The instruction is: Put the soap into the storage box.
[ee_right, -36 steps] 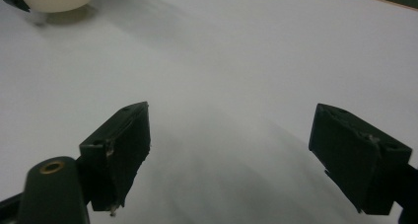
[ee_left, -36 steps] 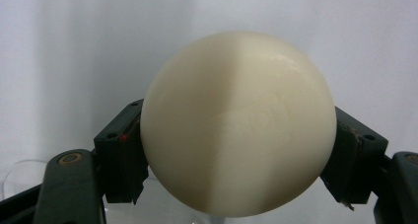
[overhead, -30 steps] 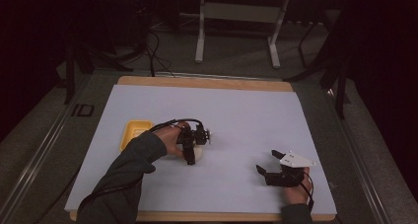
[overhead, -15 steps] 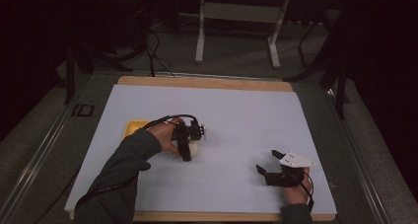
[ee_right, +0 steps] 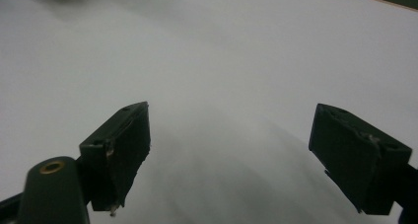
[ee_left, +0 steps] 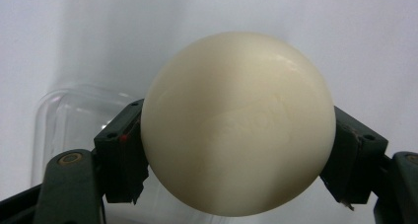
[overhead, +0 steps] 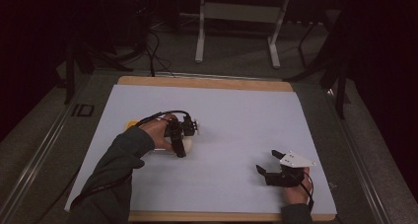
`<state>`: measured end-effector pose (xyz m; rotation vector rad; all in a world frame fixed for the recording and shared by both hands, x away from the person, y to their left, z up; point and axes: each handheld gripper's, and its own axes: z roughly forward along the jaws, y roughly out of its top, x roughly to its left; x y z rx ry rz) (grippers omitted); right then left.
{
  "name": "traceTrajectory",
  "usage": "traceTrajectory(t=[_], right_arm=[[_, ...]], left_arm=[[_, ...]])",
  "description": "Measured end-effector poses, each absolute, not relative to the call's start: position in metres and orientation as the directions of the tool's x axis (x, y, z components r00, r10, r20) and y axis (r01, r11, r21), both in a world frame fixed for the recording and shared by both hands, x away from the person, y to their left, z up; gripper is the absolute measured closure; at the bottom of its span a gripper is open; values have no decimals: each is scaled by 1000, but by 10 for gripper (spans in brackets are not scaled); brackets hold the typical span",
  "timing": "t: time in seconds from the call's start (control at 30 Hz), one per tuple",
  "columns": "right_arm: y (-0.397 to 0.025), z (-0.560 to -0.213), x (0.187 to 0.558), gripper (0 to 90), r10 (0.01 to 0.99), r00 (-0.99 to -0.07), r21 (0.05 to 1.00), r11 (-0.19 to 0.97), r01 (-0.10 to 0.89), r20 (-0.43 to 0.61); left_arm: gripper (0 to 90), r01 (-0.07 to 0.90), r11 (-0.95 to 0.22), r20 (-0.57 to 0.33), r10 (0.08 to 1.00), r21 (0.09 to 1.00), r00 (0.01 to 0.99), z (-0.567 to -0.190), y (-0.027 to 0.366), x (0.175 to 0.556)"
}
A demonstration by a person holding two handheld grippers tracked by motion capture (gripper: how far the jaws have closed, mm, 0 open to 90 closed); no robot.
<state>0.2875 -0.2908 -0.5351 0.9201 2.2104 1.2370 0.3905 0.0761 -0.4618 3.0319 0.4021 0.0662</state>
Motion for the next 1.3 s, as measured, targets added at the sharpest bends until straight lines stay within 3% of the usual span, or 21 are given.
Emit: traceTrajectory(t=[1.3], right_arm=[[-291,-535,287,157,732,-679,863,377,335,-56]], left_arm=[[242,327,-940,28,331,98,943,-447,113,396]])
